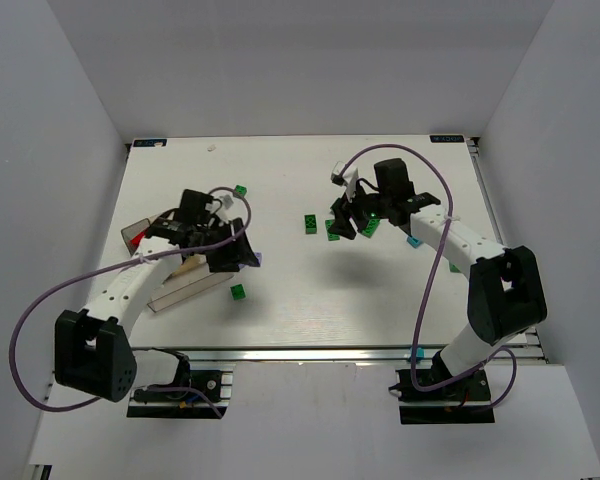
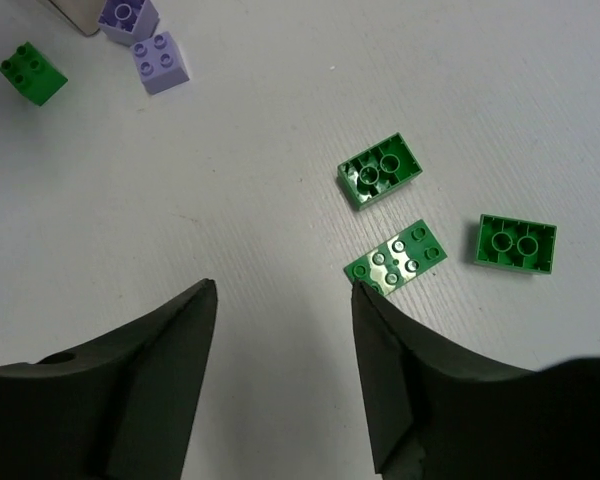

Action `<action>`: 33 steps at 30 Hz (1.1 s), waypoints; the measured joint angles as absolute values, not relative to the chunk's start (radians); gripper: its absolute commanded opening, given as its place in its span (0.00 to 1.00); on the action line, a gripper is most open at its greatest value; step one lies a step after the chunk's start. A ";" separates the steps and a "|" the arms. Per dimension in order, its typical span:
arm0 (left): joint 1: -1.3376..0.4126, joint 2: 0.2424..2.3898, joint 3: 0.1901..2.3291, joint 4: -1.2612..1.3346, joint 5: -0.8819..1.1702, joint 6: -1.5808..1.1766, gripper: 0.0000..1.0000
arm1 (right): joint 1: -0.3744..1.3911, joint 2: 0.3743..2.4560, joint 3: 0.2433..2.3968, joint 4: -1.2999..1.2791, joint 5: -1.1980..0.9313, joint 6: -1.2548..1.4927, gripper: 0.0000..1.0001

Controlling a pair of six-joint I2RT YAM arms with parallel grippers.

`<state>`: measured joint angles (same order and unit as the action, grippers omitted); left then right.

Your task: Sort the legos into containers by color

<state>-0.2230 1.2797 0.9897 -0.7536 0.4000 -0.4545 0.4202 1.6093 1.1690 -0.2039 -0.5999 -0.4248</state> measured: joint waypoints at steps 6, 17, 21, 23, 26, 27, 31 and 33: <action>-0.423 1.309 0.988 -0.848 0.266 -0.525 0.73 | 0.420 1.613 1.171 -0.216 -0.557 -0.401 0.66; -0.573 1.510 0.916 -0.854 -0.128 -0.661 0.76 | 0.420 1.613 1.171 -0.238 -0.495 -0.392 0.68; -0.590 1.559 0.916 -0.813 -0.223 -0.678 0.76 | 0.420 1.613 1.171 -0.238 -0.482 -0.392 0.68; -0.596 1.582 0.916 -0.787 -0.260 -0.683 0.74 | 0.420 1.613 1.171 -0.239 -0.478 -0.392 0.68; -0.600 1.606 0.921 -0.754 -0.296 -0.691 0.70 | 0.420 1.613 1.171 -0.240 -0.473 -0.392 0.68; -0.600 1.609 0.921 -0.743 -0.302 -0.693 0.66 | 0.420 1.613 1.171 -0.241 -0.473 -0.392 0.68; -0.606 1.616 0.923 -0.697 -0.319 -0.705 0.34 | 0.420 1.613 1.171 -0.241 -0.470 -0.393 0.66; -0.611 1.618 0.922 -0.686 -0.324 -0.708 0.22 | 0.420 1.613 1.171 -0.243 -0.468 -0.394 0.65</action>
